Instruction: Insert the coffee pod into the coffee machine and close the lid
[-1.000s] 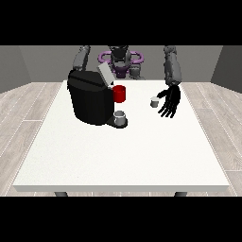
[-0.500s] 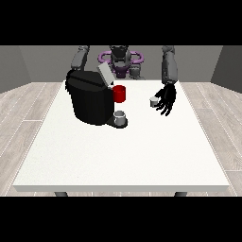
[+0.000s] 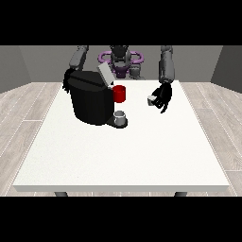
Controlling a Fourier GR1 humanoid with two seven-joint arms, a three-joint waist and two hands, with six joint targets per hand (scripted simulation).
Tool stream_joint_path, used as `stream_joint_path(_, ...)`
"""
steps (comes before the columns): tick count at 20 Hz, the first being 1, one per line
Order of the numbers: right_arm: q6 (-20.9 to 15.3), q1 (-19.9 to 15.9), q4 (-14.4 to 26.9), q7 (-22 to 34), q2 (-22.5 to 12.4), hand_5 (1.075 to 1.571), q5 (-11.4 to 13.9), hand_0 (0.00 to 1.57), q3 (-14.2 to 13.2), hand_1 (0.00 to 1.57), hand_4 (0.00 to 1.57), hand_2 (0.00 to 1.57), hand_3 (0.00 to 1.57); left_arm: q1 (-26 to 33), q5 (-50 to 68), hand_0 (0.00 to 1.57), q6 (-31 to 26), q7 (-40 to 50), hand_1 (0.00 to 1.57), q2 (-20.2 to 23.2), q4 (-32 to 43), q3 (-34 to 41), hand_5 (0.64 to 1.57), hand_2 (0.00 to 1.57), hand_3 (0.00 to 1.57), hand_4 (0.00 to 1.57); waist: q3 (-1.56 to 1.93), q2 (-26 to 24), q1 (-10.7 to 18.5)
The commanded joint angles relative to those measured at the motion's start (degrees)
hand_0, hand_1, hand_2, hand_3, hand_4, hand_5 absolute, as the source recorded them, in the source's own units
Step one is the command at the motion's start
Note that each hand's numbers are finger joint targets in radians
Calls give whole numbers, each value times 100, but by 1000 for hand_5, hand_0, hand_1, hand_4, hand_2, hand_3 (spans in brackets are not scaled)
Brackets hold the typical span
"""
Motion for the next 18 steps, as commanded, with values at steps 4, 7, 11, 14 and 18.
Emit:
stream_joint_path(4, 169, 545, -54, -140, 62, 1571, 17, 0, 170, 0, 280, 0, 0, -64, 141, 1367, -45, -439, 1367, -193, 255, 186, 1571, 1422, 1365, 678, -50, -269, -133)
stream_joint_path(7, 59, 68, 700, -406, -44, 1571, -65, 0, -186, 0, 259, 0, 0, -312, 128, 1373, -443, -180, 1373, -461, -47, 40, 1571, 1383, 1326, 656, -46, -355, 288)
stream_joint_path(11, 29, 0, 892, -409, -39, 1571, -66, 0, -207, 0, 286, 0, 0, -481, 300, 1457, -663, -32, 1457, -592, -104, 180, 1571, 1437, 1348, 571, -46, -508, 388)
stream_joint_path(14, -254, -32, 432, -91, 98, 1571, 193, 0, 98, 0, 219, 0, 0, -556, 284, 1448, -645, -181, 1448, -413, 74, 326, 1571, 1390, 1297, 578, -49, -560, 189)
stream_joint_path(18, 212, -179, 737, -325, -254, 1571, -80, 0, -190, 0, 298, 0, 0, -869, 414, 1423, -773, 37, 1423, -640, -209, 378, 1571, 1407, 1332, 574, -47, -536, 190)
